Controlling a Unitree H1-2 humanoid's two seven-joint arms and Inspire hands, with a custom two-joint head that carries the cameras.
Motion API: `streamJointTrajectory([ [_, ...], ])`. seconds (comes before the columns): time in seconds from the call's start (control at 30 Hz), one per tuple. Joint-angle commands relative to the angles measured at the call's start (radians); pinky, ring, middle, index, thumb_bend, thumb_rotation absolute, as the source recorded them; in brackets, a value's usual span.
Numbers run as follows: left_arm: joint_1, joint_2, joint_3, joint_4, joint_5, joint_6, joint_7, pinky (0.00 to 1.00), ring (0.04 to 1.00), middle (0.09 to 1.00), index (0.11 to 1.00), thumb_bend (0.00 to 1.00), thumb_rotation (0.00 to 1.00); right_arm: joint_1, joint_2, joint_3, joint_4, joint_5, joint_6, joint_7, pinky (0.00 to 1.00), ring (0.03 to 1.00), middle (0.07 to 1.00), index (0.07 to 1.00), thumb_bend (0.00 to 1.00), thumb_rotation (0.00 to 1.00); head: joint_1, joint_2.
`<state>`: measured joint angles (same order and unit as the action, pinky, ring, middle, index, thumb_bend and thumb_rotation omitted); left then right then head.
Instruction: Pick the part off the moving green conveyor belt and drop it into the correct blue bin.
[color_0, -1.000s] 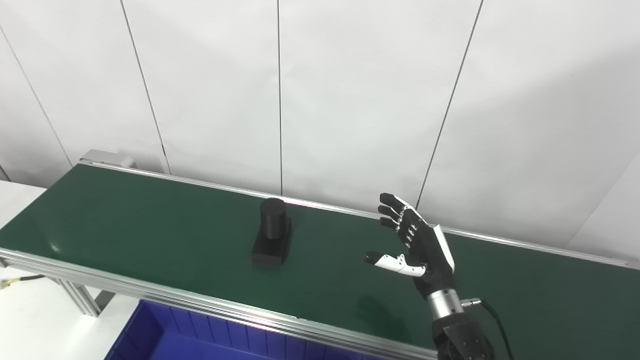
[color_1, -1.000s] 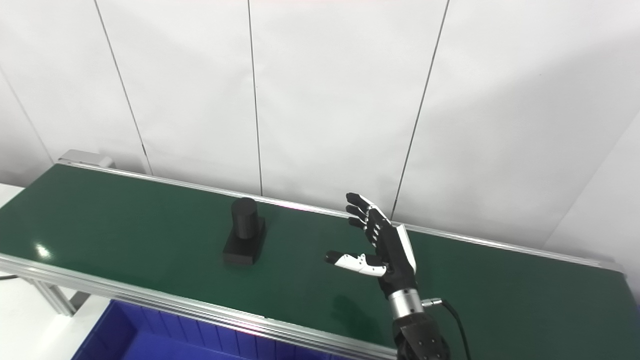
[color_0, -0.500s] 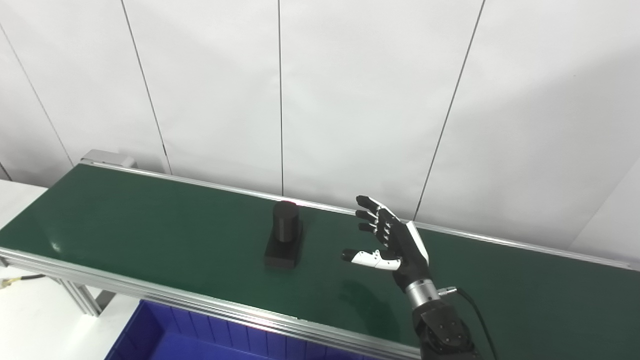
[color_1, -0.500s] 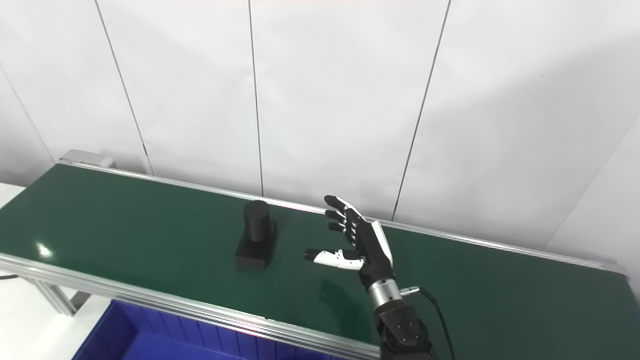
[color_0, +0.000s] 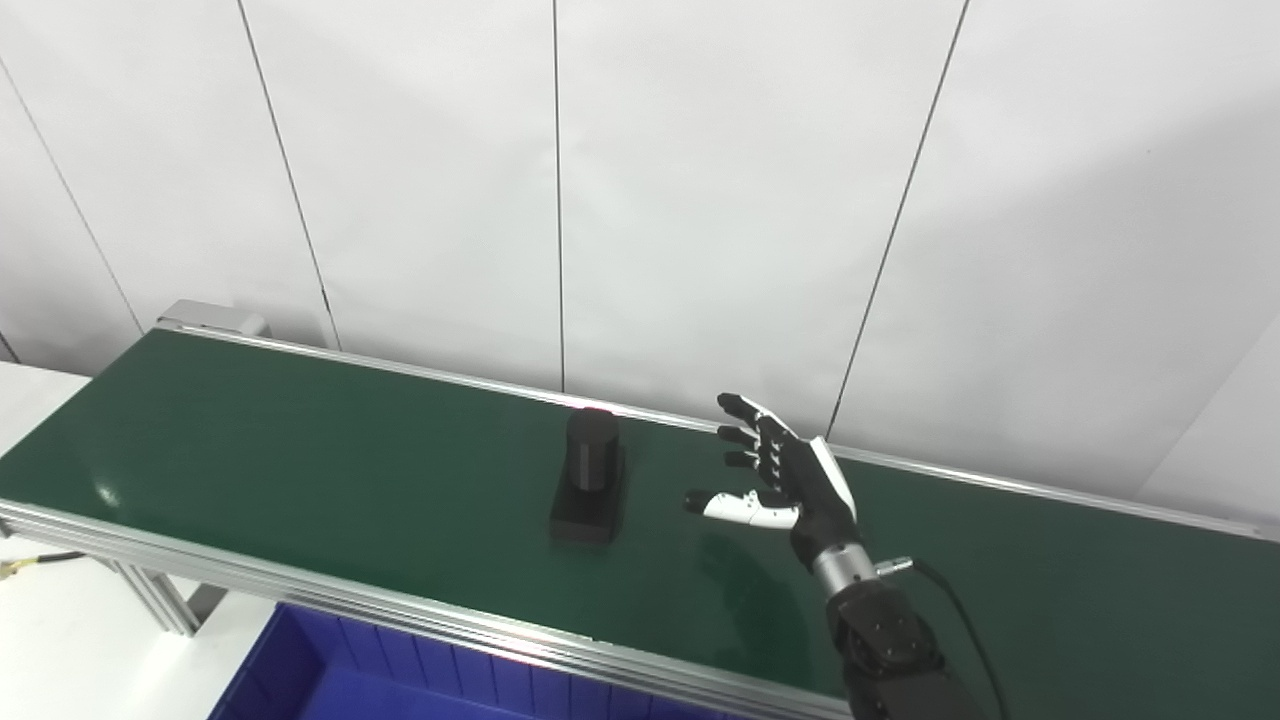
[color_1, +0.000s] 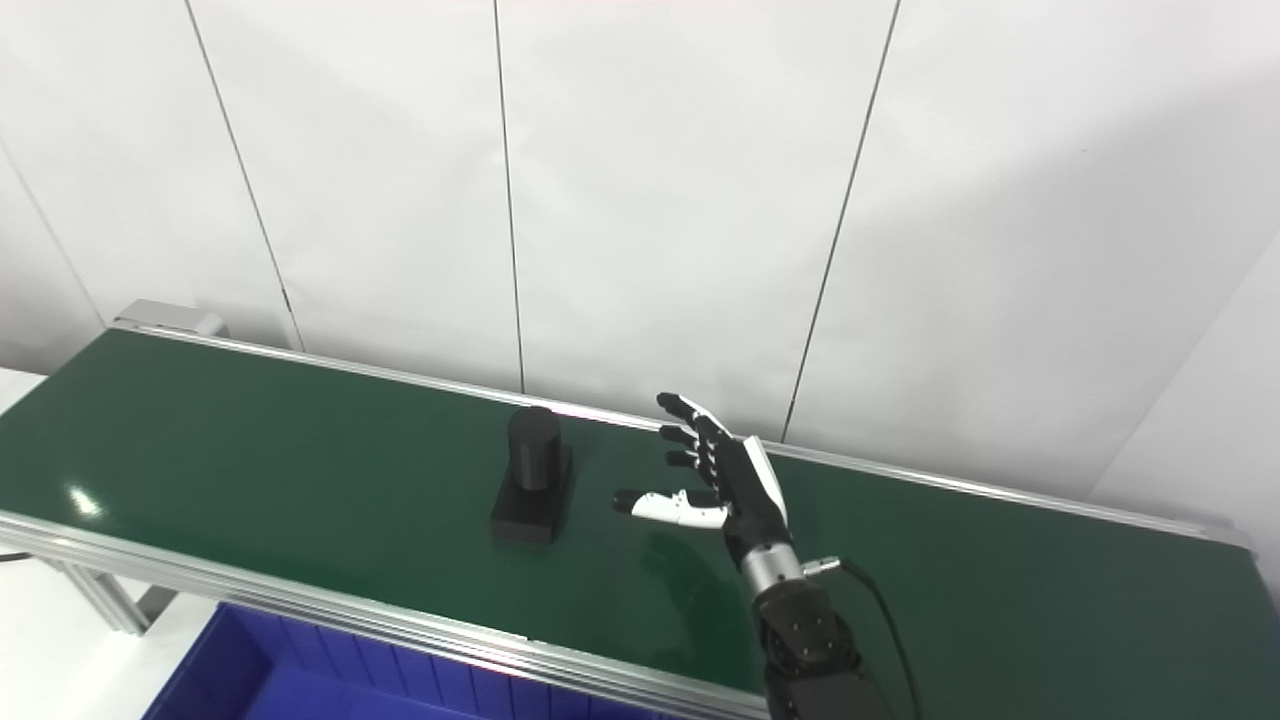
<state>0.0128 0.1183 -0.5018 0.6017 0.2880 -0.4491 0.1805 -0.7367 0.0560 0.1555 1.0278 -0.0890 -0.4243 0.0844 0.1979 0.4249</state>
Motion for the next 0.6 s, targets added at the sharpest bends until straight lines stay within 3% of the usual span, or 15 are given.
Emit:
streamJointTrajectory([
  [0.0, -0.006, -0.012, -0.004, -0.031, 0.017, -0.020, -0.003, 0.51, 0.530, 0.542, 0.560, 0.91, 0.00, -0.061, -0.002, 0.002, -0.001, 0.006, -0.046, -0.010, 0.78, 0.858, 0.925, 0.868, 0.99, 0.25, 0.000, 0.002],
  [0.3, -0.005, -0.018, -0.010, -0.034, 0.009, -0.021, 0.002, 0.51, 0.527, 0.537, 0.554, 0.91, 0.00, -0.097, -0.030, 0.020, 0.038, -0.013, -0.046, -0.030, 0.79, 0.855, 0.920, 0.875, 0.97, 0.25, 0.003, 0.005],
  [0.33, -0.005, -0.019, -0.010, -0.034, 0.009, -0.020, 0.003, 0.51, 0.531, 0.540, 0.517, 0.68, 0.03, -0.102, -0.034, 0.024, 0.043, -0.015, -0.046, -0.032, 0.79, 0.859, 0.920, 0.876, 0.97, 0.25, 0.003, 0.005],
  [0.37, -0.004, -0.019, -0.010, -0.035, 0.010, -0.020, 0.002, 0.51, 0.531, 0.540, 0.505, 0.61, 0.04, -0.107, -0.037, 0.029, 0.046, -0.021, -0.046, -0.037, 0.79, 0.860, 0.920, 0.877, 0.96, 0.24, 0.003, 0.006],
  [0.43, -0.003, -0.018, -0.009, -0.039, 0.011, -0.020, 0.002, 0.51, 0.532, 0.541, 0.494, 0.54, 0.06, -0.115, -0.041, 0.038, 0.053, -0.029, -0.046, -0.046, 0.78, 0.860, 0.919, 0.877, 0.96, 0.25, 0.003, 0.006],
  [0.57, 0.001, -0.017, -0.009, -0.047, 0.010, -0.020, 0.000, 0.51, 0.532, 0.540, 0.492, 0.52, 0.06, -0.135, -0.043, 0.045, 0.081, -0.039, -0.046, -0.068, 0.75, 0.846, 0.909, 0.863, 0.96, 0.24, 0.004, 0.008],
])
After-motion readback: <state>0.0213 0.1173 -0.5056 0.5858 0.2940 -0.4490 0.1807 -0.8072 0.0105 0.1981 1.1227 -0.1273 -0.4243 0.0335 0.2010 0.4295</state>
